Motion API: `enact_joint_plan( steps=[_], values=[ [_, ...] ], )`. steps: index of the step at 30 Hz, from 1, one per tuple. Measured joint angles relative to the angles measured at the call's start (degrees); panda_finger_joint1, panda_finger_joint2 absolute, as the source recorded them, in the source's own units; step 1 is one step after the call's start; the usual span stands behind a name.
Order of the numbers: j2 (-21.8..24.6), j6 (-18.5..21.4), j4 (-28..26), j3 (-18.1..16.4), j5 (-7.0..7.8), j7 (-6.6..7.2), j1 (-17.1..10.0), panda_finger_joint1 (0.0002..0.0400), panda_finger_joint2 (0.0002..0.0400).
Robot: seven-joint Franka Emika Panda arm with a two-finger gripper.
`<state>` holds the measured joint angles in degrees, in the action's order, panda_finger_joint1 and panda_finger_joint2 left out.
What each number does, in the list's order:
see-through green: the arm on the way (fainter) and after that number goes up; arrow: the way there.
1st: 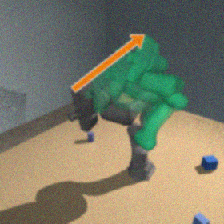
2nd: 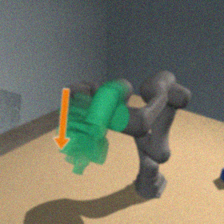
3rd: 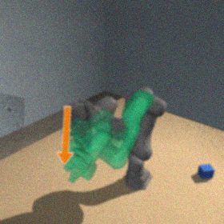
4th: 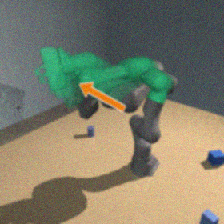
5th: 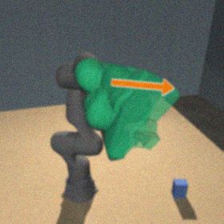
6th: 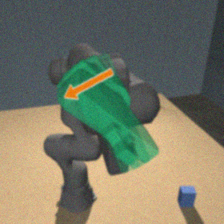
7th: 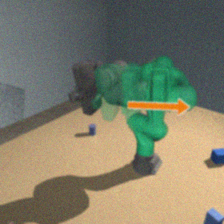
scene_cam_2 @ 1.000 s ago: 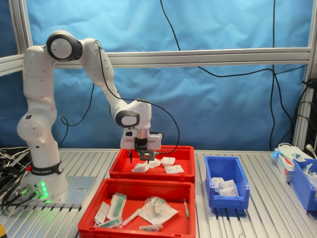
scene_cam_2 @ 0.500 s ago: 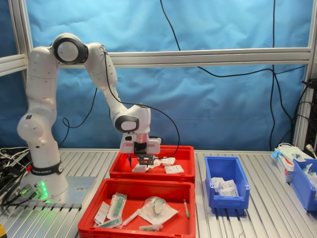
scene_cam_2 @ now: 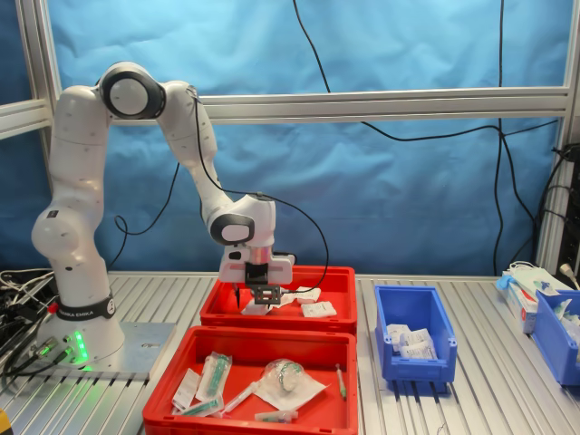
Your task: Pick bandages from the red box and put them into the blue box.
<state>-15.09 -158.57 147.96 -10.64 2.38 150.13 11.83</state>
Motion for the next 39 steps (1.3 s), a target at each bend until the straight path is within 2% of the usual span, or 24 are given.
enact_joint_plan(
  steps=[12,26,27,28,33,34,36,37,39],
  values=[
    [-3.1,-1.0,-2.0,0.0,0.00,0.00,0.6,0.0400,0.0400],
    [-3.6,-1.2,-3.1,0.0,0.00,0.00,1.1,0.0400,0.0400],
    [-3.6,-1.2,-3.1,0.0,0.00,0.00,1.1,0.0390,0.0390],
    [-3.6,-1.2,-3.1,0.0,0.00,0.00,1.1,0.0340,0.0340],
    [-3.6,-1.2,-3.3,0.0,0.00,0.00,1.1,0.0340,0.0340],
    [-3.6,-1.2,-3.4,0.0,0.00,0.00,1.1,0.0291,0.0291],
    [-3.6,-1.2,-3.4,0.0,0.00,0.00,1.1,0.0291,0.0291],
    [-3.6,-1.2,-3.5,0.0,0.00,0.00,1.1,0.0241,0.0241],
    [-3.6,-1.2,-3.5,0.0,0.00,0.00,1.1,0.0241,0.0241]
  ],
)
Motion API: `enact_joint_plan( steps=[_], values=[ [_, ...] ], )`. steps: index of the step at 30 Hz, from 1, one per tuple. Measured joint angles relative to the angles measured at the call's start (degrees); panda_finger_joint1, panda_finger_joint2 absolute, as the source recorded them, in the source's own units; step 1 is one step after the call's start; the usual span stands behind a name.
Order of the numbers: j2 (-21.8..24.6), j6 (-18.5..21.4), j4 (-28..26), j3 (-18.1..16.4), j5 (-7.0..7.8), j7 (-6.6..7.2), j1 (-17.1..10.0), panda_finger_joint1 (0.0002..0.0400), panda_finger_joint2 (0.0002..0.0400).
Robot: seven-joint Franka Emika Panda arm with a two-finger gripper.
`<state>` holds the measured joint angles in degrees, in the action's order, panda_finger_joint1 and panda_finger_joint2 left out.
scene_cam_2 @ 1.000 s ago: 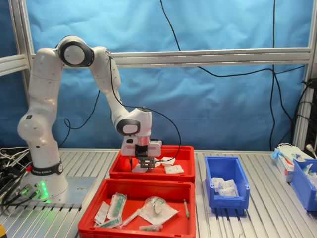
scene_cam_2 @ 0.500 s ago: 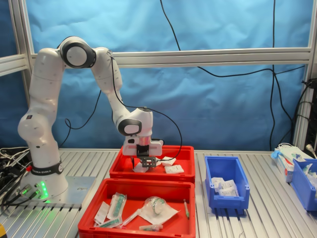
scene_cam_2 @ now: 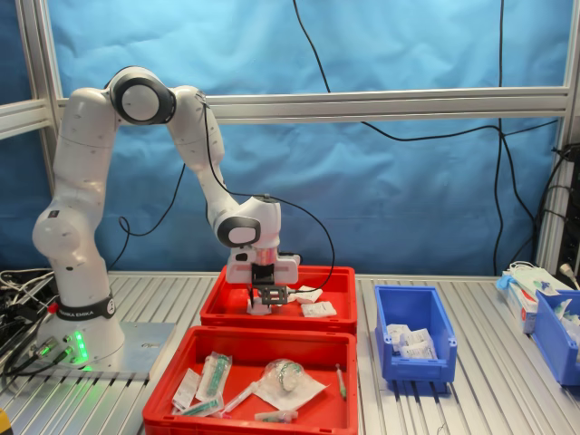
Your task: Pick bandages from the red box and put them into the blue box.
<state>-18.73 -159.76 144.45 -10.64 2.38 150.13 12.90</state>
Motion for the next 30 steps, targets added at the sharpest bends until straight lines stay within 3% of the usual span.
enact_joint_plan(
  steps=[2,3,7,8,11,12,17,18,30],
  values=[
    [0.0,0.0,0.0,0.0,0.00,0.00,0.0,0.0241,0.0241],
    [0.0,0.0,-0.1,0.0,0.00,0.00,0.0,0.0191,0.0191],
    [0.0,0.0,-0.2,0.0,0.00,0.00,0.0,0.0191,0.0191],
    [0.0,0.0,-0.3,0.0,0.00,0.00,0.0,0.0141,0.0141],
    [0.0,0.0,-0.3,0.0,0.00,0.00,0.0,0.0141,0.0141],
    [0.0,0.0,-0.4,0.0,0.00,0.00,0.0,0.0091,0.0091],
    [0.0,0.0,-0.4,0.0,0.00,0.00,0.0,0.0091,0.0091],
    [0.0,0.0,-0.4,0.0,0.00,0.00,0.0,0.0053,0.0053],
    [1.4,1.8,-0.4,1.3,0.00,0.00,0.3,0.0053,0.0053]
  ],
)
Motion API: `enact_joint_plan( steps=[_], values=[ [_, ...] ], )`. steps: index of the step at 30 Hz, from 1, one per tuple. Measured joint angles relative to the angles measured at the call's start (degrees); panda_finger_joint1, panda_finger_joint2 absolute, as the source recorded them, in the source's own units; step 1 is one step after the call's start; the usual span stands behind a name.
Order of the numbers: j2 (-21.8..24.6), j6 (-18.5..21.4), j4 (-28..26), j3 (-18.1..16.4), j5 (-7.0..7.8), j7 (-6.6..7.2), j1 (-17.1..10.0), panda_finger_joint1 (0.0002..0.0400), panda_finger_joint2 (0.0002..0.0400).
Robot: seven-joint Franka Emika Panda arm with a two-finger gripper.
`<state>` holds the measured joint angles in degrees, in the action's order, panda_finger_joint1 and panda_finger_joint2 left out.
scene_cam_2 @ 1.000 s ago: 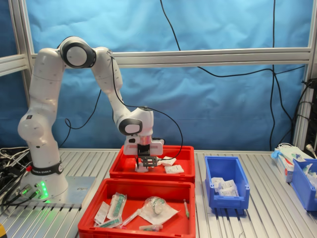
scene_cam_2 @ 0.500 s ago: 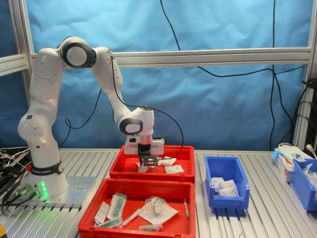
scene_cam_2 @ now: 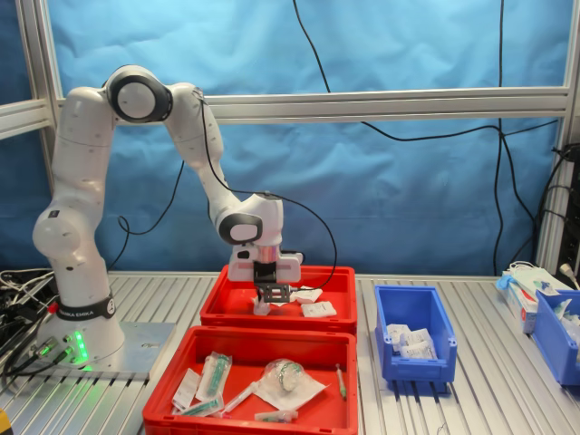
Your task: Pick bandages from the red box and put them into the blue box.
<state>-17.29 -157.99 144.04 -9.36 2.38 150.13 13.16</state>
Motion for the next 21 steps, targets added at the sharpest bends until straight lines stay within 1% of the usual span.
enact_joint_plan(
  steps=[4,9,12,16,17,21],
  values=[
    [1.6,1.6,0.0,0.8,0.00,0.00,0.0,0.0053,0.0053],
    [5.4,5.9,-0.1,2.3,0.00,0.00,0.0,0.0053,0.0053],
    [9.0,10.8,-1.2,3.4,0.00,0.00,0.0,0.0053,0.0053],
    [11.7,15.2,-3.0,4.3,0.00,0.00,0.0,0.0053,0.0053],
    [12.9,17.2,-4.2,4.8,0.00,0.00,0.0,0.0053,0.0053],
    [14.8,20.8,-6.9,5.7,0.00,0.00,0.0,0.0053,0.0053]
  ],
)
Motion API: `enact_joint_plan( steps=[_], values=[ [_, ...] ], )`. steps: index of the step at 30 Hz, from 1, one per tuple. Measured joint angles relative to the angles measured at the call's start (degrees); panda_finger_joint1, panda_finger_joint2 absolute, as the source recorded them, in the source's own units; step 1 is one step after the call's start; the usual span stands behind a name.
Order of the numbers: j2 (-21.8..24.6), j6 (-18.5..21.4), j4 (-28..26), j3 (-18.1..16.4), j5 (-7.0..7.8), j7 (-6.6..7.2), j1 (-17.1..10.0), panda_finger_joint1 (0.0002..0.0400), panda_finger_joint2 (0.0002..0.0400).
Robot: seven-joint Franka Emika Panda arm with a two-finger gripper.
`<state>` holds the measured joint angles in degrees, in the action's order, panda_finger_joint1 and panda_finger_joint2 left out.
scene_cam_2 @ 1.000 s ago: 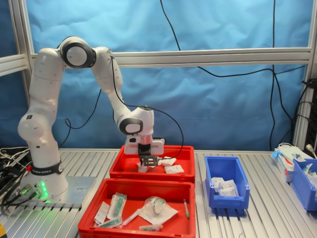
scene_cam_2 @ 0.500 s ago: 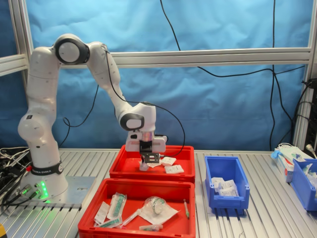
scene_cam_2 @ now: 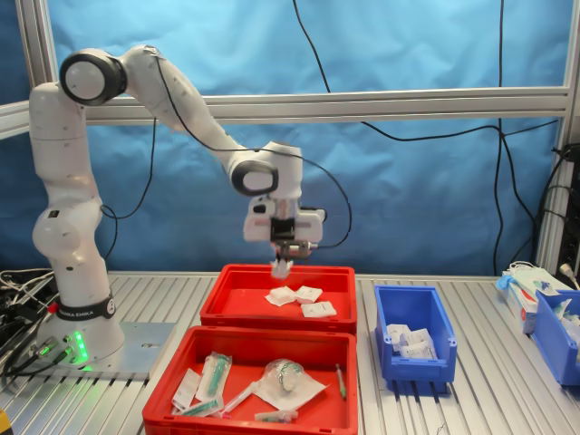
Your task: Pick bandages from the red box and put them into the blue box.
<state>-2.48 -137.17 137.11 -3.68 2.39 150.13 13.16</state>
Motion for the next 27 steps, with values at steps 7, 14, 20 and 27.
enact_joint_plan(
  steps=[7,14,20,27],
  values=[
    [1.8,6.0,-10.5,4.0,0.00,0.00,0.0,0.0053,0.0053],
    [0.2,7.5,-17.7,6.6,0.00,0.00,0.0,0.0053,0.0053],
    [-3.1,7.9,-24.0,8.4,-0.09,0.00,0.0,0.0053,0.0053],
    [-9.5,8.1,-31.9,10.4,-0.92,0.00,0.0,0.0053,0.0053]
  ],
)
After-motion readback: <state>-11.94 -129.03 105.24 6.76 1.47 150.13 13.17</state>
